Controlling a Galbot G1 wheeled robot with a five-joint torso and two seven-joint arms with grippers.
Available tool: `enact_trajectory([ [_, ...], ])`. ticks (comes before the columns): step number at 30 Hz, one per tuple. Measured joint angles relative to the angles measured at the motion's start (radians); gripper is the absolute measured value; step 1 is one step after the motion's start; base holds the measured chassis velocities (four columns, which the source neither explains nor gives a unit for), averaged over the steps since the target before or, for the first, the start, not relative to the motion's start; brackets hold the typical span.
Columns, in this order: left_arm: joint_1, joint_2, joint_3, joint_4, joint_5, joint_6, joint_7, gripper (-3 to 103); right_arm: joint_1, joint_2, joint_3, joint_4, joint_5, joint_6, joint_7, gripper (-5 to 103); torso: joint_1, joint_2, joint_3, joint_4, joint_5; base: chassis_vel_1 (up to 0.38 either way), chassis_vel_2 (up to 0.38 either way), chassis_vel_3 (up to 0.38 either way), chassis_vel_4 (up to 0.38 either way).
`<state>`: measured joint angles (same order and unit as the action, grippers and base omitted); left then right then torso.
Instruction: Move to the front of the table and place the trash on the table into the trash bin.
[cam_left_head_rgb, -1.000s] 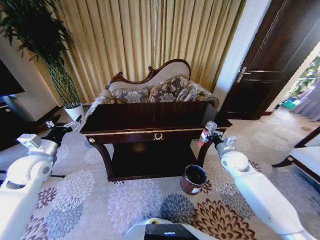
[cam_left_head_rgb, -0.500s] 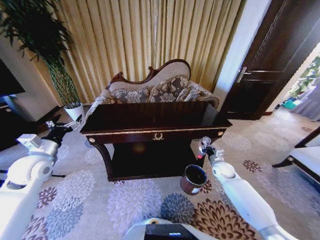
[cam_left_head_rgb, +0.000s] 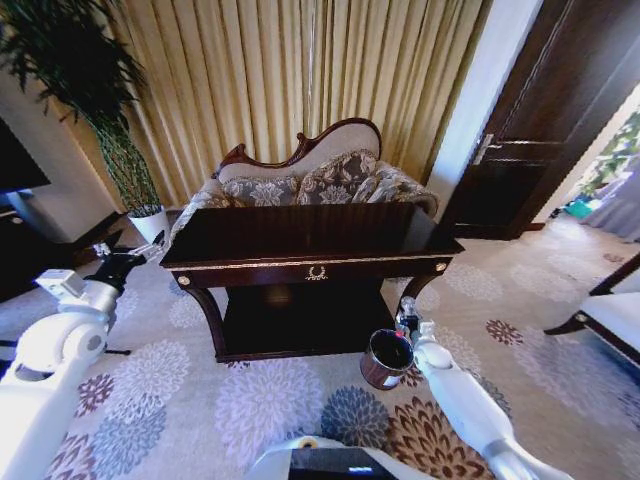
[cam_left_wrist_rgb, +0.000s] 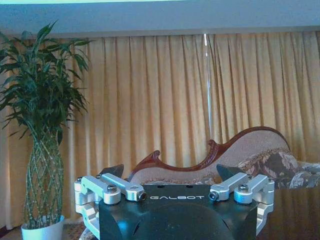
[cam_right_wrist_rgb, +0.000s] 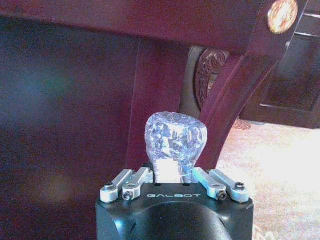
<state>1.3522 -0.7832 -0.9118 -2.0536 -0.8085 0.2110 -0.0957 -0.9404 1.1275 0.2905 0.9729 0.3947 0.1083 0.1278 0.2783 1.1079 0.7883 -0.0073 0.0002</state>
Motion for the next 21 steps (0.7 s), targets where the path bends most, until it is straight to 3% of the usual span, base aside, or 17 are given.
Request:
enact_trajectory([
  [10,0.014,0.000,-0.010,-0.007,0.000,-0.001,-0.001,100,0.021,0.029,-0.017,-0.042,-0.004,0.026,0.002,23,0.000,0.000,0.000,0.0002,-0.0003,0.000,0.000,0.000,0.000],
  [18,0.017,-0.001,-0.016,-0.008,0.000,-0.002,0.000,100,0.022,0.031,-0.024,-0.029,-0.005,0.025,0.003,55,0.000,0.000,0.000,0.0002,-0.0002,0.000,0.000,0.000,0.000],
  [19,0.017,-0.001,-0.016,-0.008,0.000,-0.002,0.000,100,0.022,0.031,-0.024,-0.029,-0.005,0.025,0.003,55,0.000,0.000,0.000,0.0002,-0.0002,0.000,0.000,0.000,0.000],
  [21,0.017,-0.001,-0.016,-0.008,0.000,-0.002,0.000,100,0.022,0.031,-0.024,-0.025,-0.005,0.024,0.003,71,0.000,0.000,0.000,0.0002,-0.0002,0.000,0.000,0.000,0.000],
])
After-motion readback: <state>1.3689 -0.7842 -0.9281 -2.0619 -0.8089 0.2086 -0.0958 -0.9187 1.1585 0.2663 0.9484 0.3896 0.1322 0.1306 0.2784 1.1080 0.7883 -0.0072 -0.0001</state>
